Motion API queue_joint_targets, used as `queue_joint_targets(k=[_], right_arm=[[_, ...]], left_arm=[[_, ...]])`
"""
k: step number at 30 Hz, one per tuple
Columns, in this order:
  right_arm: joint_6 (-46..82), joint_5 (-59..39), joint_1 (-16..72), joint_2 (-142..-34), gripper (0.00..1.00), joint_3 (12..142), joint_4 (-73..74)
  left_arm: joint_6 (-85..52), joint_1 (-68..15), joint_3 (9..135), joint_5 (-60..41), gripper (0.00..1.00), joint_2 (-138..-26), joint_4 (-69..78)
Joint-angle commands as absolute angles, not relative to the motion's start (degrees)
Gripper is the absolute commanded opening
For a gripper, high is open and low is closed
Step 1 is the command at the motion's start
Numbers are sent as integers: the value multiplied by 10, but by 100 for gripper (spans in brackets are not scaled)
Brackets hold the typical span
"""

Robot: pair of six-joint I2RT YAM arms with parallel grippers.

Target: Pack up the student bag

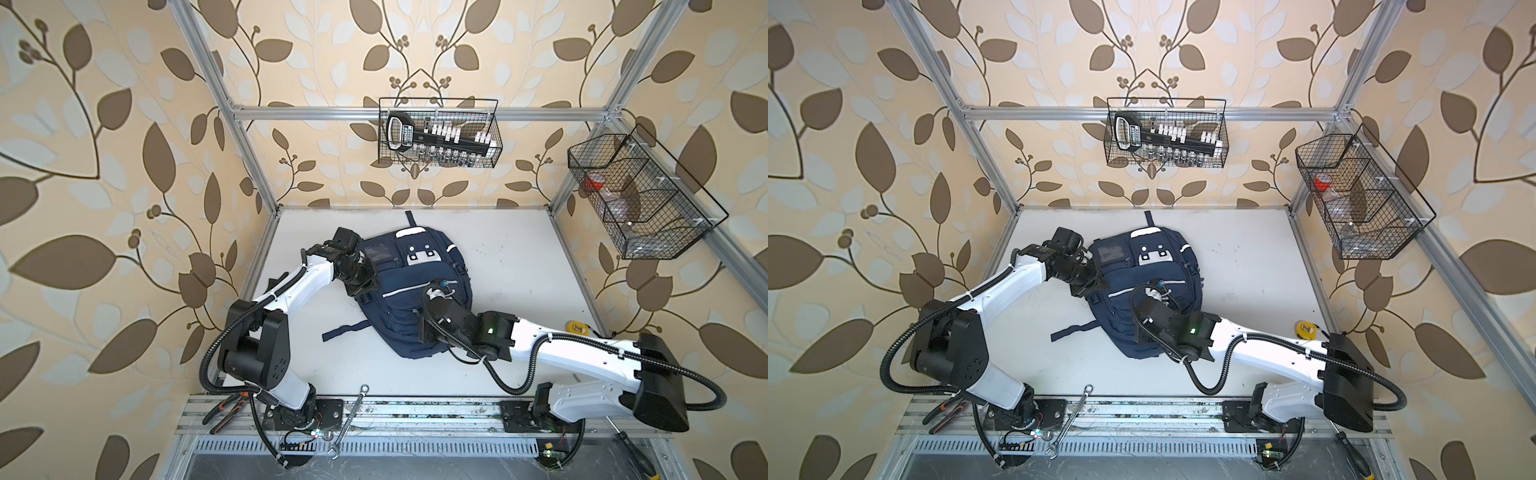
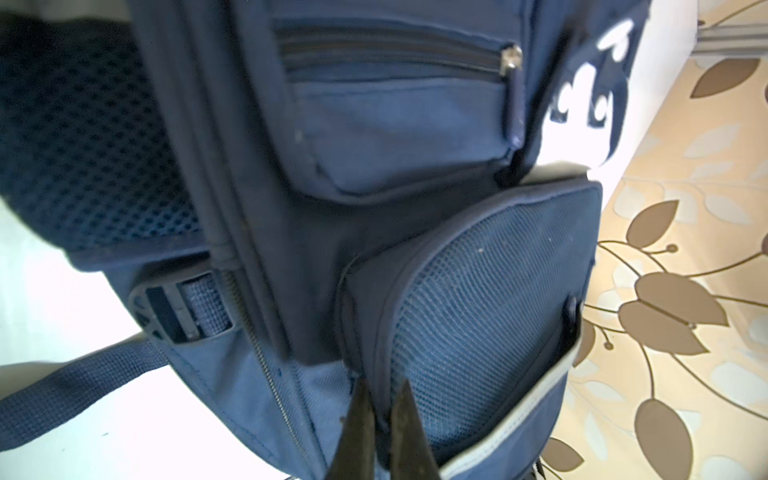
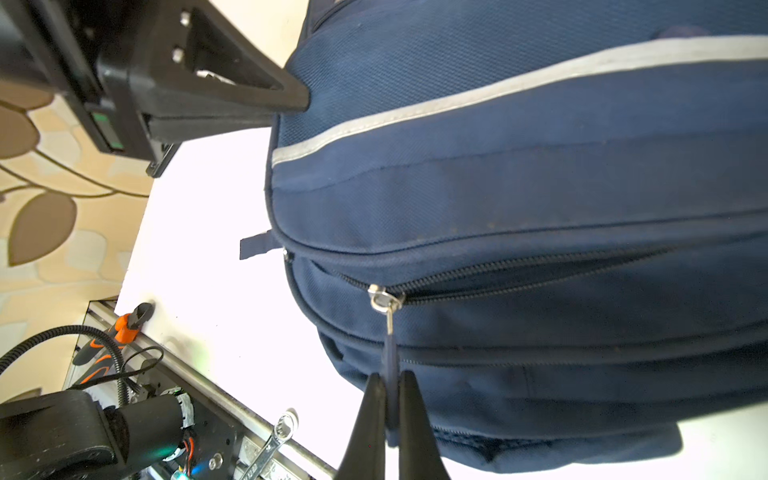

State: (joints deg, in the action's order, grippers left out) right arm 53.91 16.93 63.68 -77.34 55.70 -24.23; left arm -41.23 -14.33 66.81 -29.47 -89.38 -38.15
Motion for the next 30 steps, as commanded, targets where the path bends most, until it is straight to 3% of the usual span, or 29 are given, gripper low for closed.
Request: queue_joint_targets(k=[1,2,5,9,15,21,30], right_arm=[[535,146,657,-791,0,590,-296],[532,141,657,-800,0,598,-289],[529,130,658,-819,0,612,-272],[517,113,659,-825,0,617,-251],[513,107,660,-811,0,606,-240],[517,102,660,-798,0,592,-237],[519,111,665,-808,0,609,-243]], left_arm=[[-412,-105,657,-165,18,-835,-324],[-419,-111,643,-164,31,-802,-328],[-446,-117,596,-157,54,-721,-363],[-511,-120,522,-200,68,-621,-368],[-636,-167,444,-268,69,-549,-308],[-694,-227,437,-234,70,-551,-273],[-725,-286,456,-216,56,-648,-216]])
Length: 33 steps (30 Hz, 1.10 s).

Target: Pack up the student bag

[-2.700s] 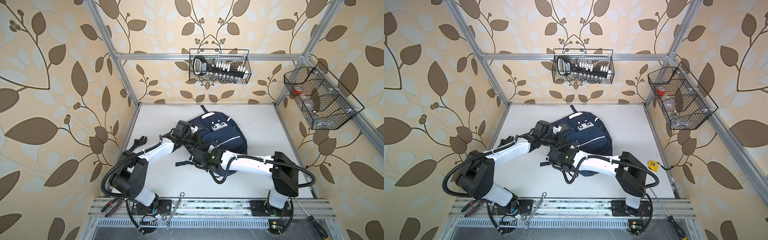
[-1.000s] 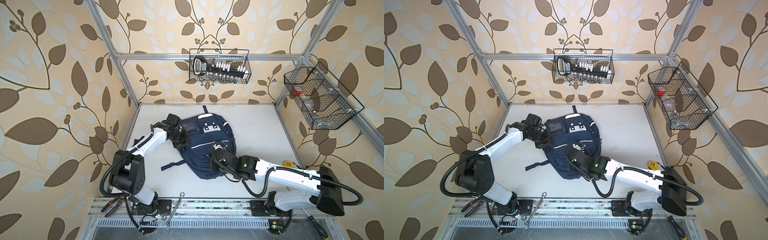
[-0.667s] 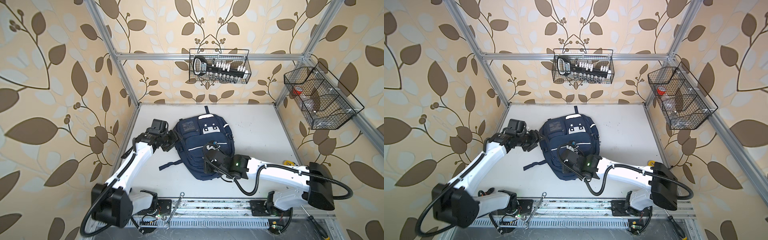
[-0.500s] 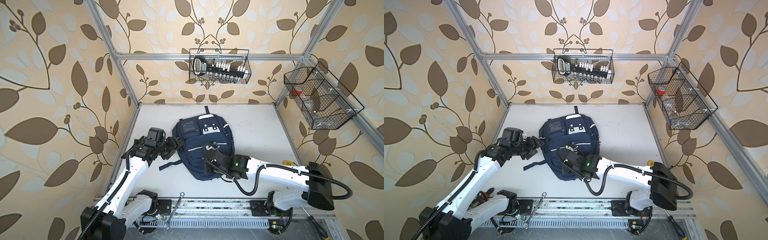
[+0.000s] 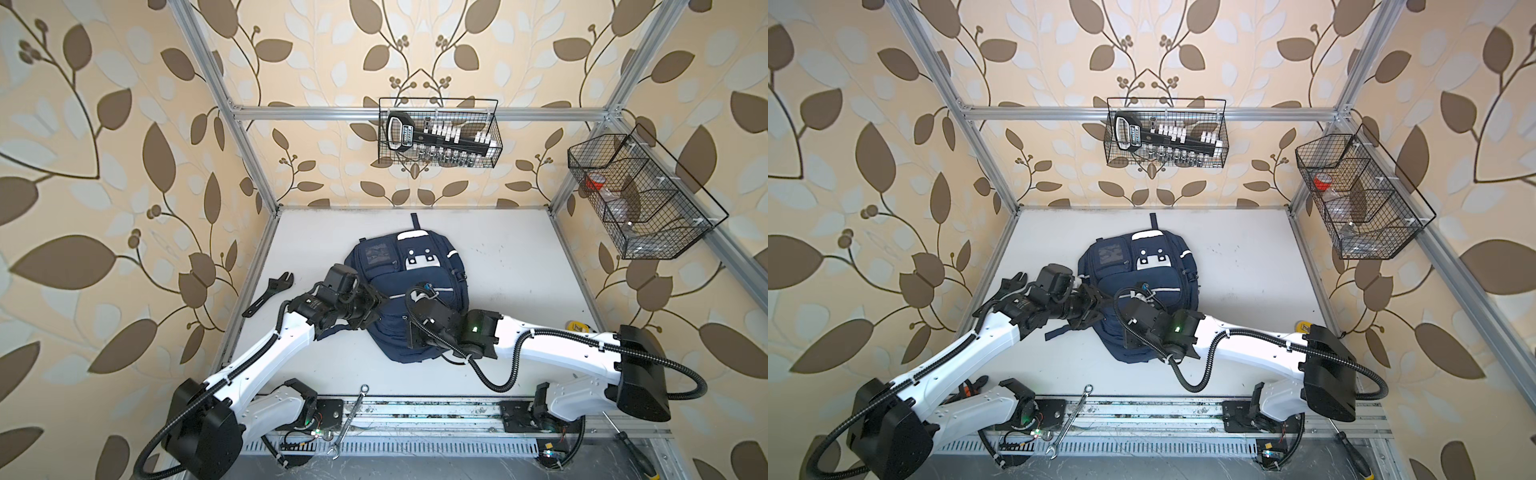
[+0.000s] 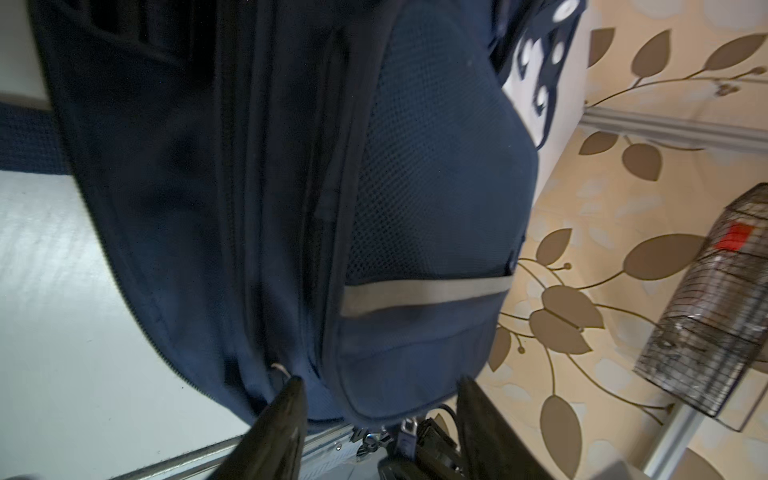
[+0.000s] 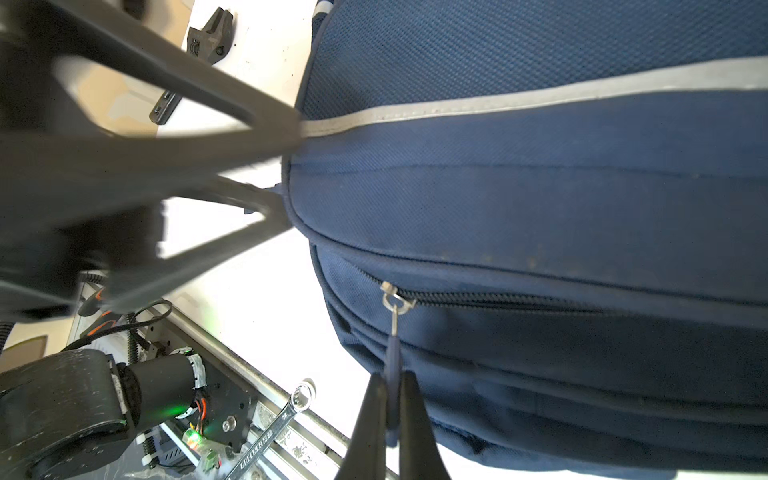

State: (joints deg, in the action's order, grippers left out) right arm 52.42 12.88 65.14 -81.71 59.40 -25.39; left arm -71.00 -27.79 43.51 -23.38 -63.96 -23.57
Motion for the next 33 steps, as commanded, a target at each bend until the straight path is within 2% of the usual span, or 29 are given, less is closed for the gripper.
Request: queue_joint_targets(k=[1,7,11,15,21,27,33], right_arm=[[519,115,666,-808,0,610,-246],[522,130,666,-798,0,607,-250],[523,130,668,-802,0,609,-250],[523,142,671,-804,0,612,-266],[552,181,670,-794,0,608,-317],[562,211,641,-760,0,581,-374],[540,222,557,-699,0,517,-403]], left_arm=[[-726,-287,456,-215,55,-651,-219],[-726,-290,460,-208,57,-652,-237],[-723,-290,461,-207,50,-673,-220],[-714,-290,476,-193,32,-689,-219],[-681,-288,523,-148,0,-701,-275],[-645,-264,546,-140,0,-709,-311],[-603,-203,541,-162,0,-697,-326]])
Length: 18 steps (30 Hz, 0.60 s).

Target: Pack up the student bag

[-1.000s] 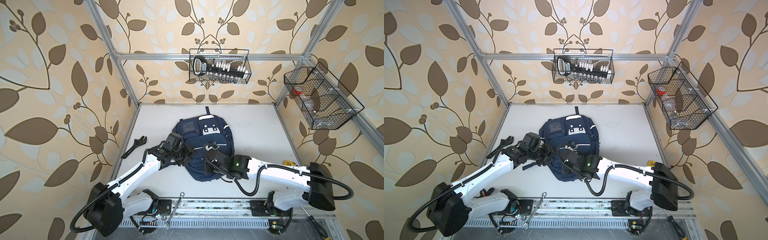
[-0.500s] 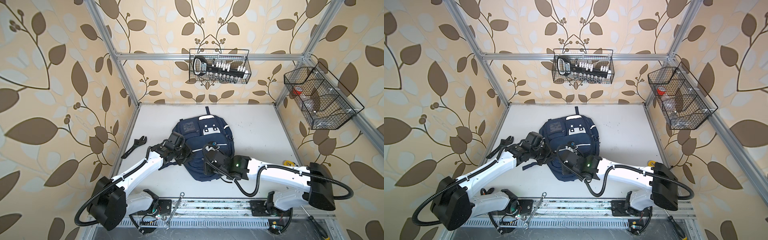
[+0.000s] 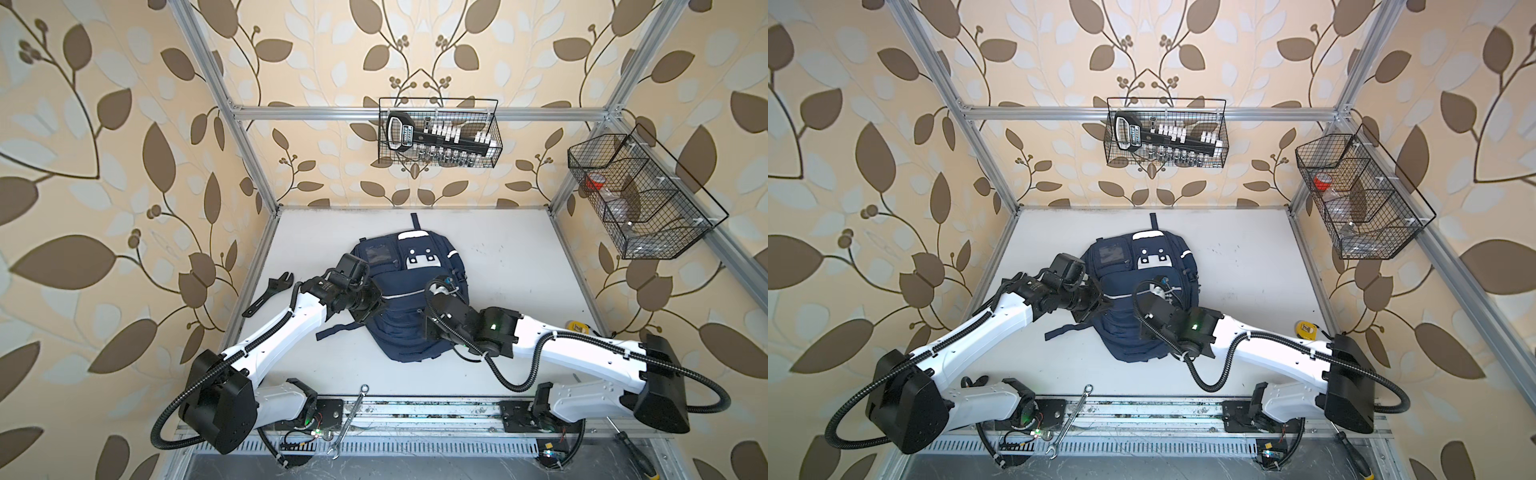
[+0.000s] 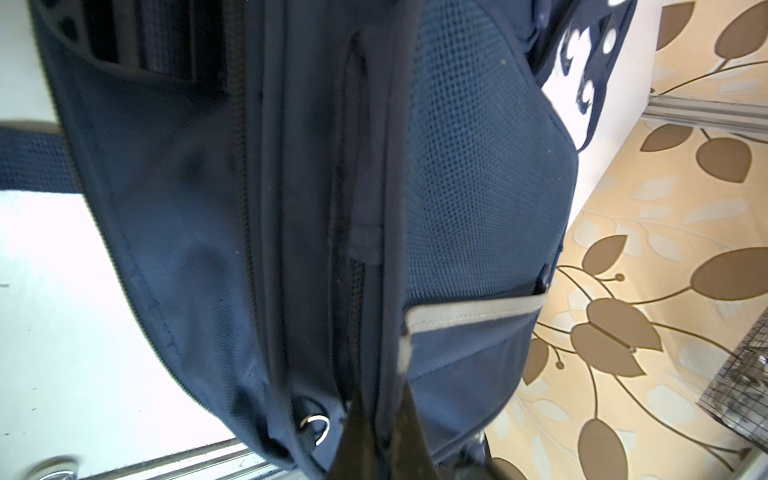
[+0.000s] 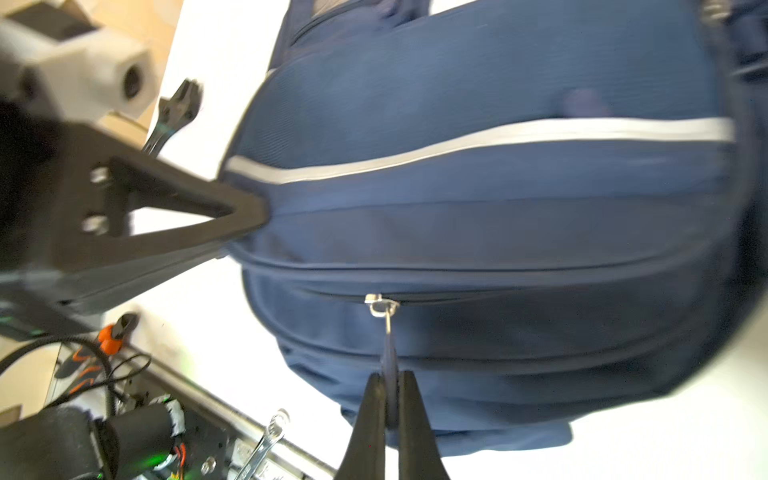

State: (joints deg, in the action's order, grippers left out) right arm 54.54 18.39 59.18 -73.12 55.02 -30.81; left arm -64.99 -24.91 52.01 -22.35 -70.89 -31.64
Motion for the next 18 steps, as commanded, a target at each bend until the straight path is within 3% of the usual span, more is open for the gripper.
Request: queue_joint_targets(k=[1,8,15,16,17,18], right_arm=[[533,221,542,-687,0,508,-403],[530,213,523,-648,0,476,-399],[530,208,585,-679,0,505,-343],[530,207,596,-690,0,517,-339],[531,208,604,-702,0,527,-332],[532,208,611,-711,0,536,-327]], left_arm=[[-593,-192,542,-165,0,-696,-328],[-543,-104,580,-192,0,-749,-331],[-526,-101,618,-171,0,-778,-348],[-529,-101,615,-169,4,-768,-354],[-531,-102,610,-170,23,-755,-361],[-532,-103,604,-171,35,-740,-366]])
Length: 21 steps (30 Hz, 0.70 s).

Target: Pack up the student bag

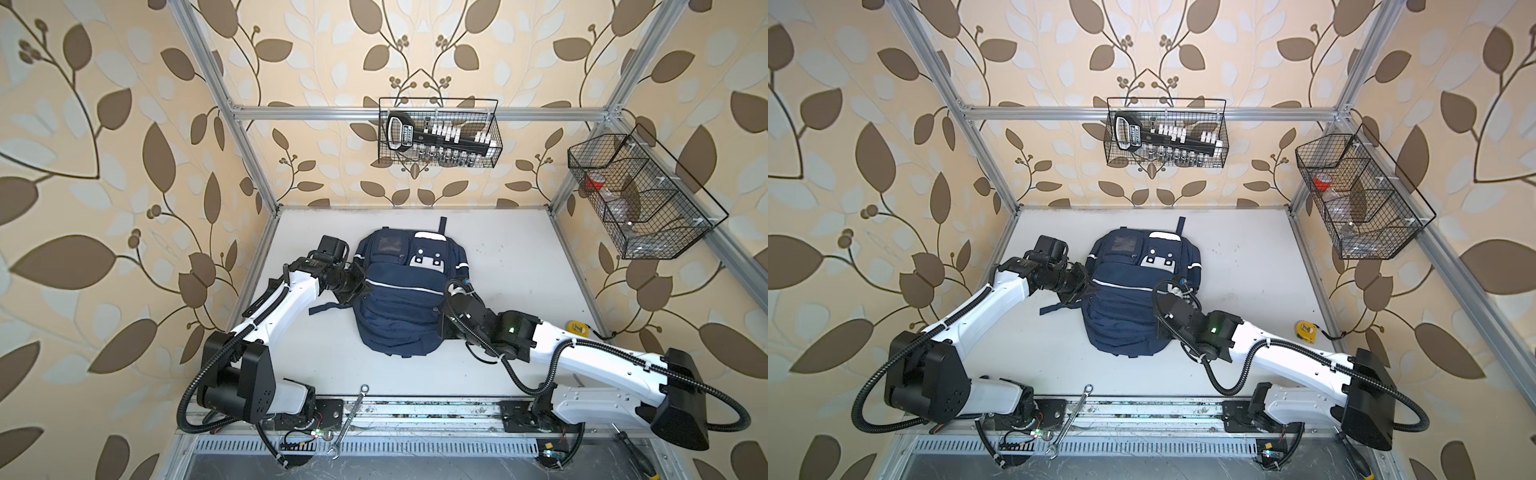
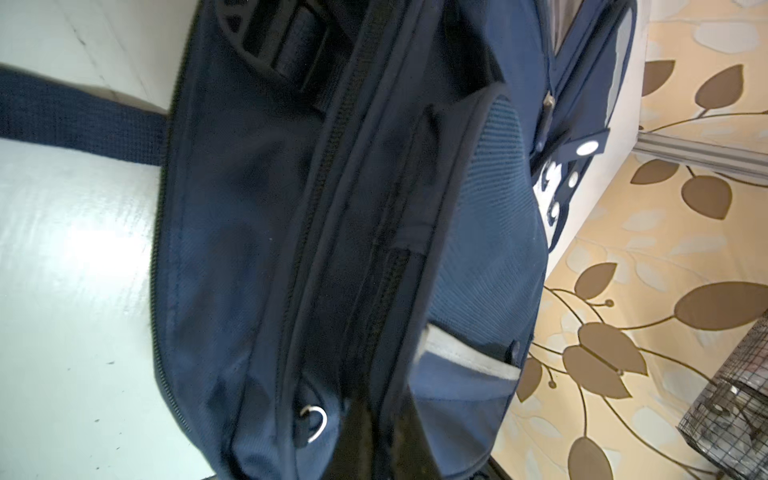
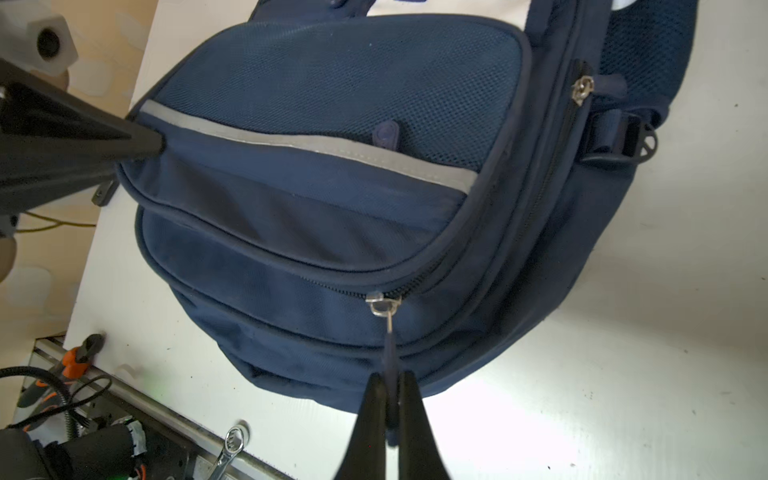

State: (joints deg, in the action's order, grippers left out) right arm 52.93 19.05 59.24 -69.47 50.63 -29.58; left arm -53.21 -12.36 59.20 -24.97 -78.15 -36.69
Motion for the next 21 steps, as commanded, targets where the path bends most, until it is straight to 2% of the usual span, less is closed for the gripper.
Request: queue_joint_targets(k=[1,2,5,12,21], right_arm=[[531,209,618,-723,0,547,-322],[530,207,622,-733,0,555,-317],[530,205,630,-755,0,578,-315],[530,204,631,-747,0,580,-313],[532,200,631,-707,0,553,-313]], left_arm=[[-535,-110,596,-171,45,-721,-372],[-540,-121,585,-173,52,-700,-374],[-578,-175,550,-186,59,-655,-366],[-681,-287,510,-219,62,-670,-286],[-720,-317,517,-205,65,-695,-234]])
